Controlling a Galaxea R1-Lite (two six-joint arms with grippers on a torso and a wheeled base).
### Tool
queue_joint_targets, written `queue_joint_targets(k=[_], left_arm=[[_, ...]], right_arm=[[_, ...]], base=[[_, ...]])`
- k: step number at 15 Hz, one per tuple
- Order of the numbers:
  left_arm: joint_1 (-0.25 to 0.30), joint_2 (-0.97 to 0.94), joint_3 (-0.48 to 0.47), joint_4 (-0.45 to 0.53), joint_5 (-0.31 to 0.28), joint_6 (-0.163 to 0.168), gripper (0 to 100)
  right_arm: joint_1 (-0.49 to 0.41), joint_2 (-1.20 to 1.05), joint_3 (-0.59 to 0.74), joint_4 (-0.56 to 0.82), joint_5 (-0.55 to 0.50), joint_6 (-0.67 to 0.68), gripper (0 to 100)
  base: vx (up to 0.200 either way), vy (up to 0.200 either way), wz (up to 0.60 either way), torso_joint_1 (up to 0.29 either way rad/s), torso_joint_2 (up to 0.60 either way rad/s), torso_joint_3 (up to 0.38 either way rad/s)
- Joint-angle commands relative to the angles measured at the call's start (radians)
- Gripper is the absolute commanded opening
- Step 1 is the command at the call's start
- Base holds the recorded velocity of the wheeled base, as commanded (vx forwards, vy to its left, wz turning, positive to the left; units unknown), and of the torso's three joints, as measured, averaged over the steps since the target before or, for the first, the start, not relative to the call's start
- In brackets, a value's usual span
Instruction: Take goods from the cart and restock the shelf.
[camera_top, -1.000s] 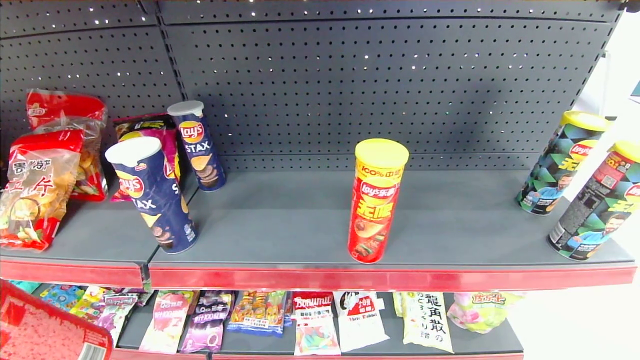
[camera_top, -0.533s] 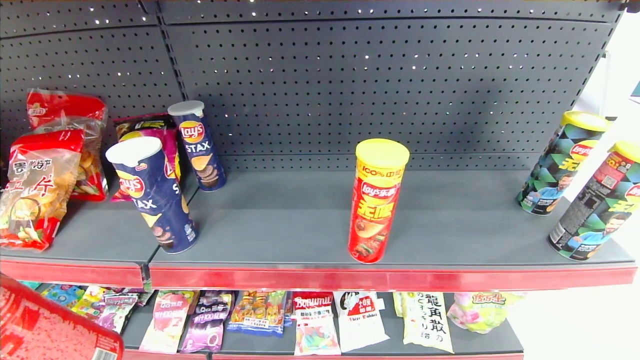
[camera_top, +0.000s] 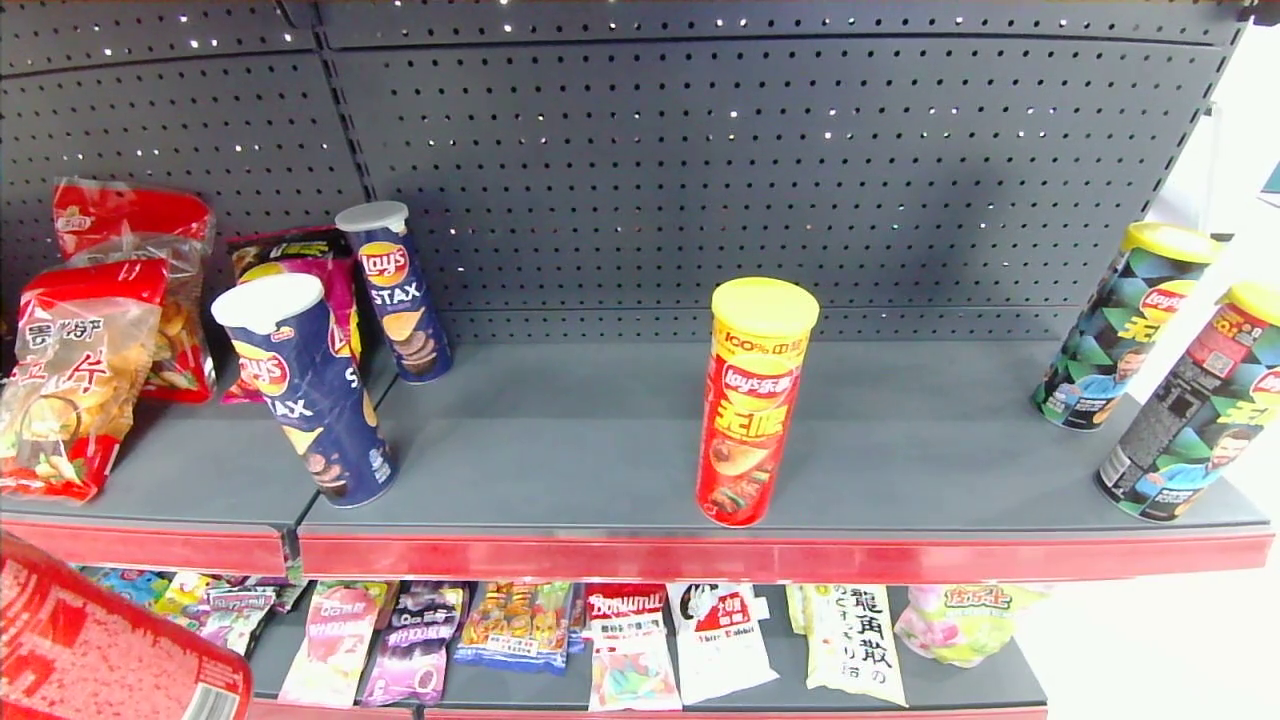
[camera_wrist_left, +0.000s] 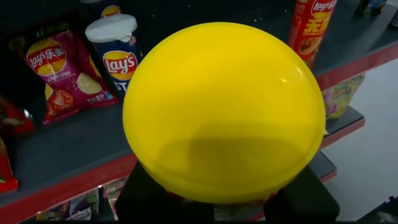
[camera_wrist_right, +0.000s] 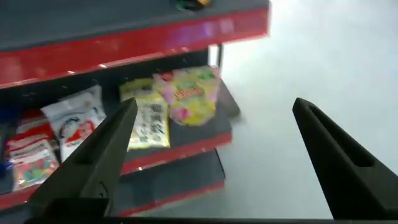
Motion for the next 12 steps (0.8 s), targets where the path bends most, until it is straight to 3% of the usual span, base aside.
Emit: queue_joint_targets(k=[1,3,6,7,8,10,11,12], left_arm=[[0.0,-0.001,-0.002,-0.001,0.0,-0.007,0],[0.0,0.002,0.0,-0.03,-0.002,-0.013,0],[0.0,0.003,0.003,-0.053,-0.003,-0.013,0],[0.0,-0.003,0.004,-0.053,-0.003,-0.013,0],[0.0,-0.012,0.007,-0.053,-0.005,-0.014,0],[0.0,-0.021,0.007,-0.053,-0.003,-0.027,0],[0.0,-0.041,0.017,-0.05,-0.005,-0.043,0],[0.0,-0.05,0.023,-0.049,-0.005,-0.043,0]], right_arm=[[0.06,-0.138,0.06,-0.061,0.118,-0.076,100],[0.06,-0.138,0.069,-0.078,0.206,-0.068,100],[0.06,-0.138,0.07,-0.081,0.216,-0.062,100],[0.06,-0.138,0.08,-0.1,0.084,-0.011,100],[0.06,-0.138,0.08,-0.103,0.022,0.044,100],[0.06,-0.138,0.083,-0.107,0.077,0.009,100],[0.06,-0.14,0.13,-0.172,0.255,-0.08,100],[0.06,-0.14,0.13,-0.161,0.256,-0.071,100]], base=[[0.0,0.0,0.0,0.0,0.0,0.0],[0.0,0.0,0.0,0.0,0.0,0.0],[0.0,0.0,0.0,0.0,0.0,0.0],[0.0,0.0,0.0,0.0,0.0,0.0],[0.0,0.0,0.0,0.0,0.0,0.0],[0.0,0.0,0.0,0.0,0.0,0.0],[0.0,0.0,0.0,0.0,0.0,0.0],[0.0,0.0,0.0,0.0,0.0,0.0]])
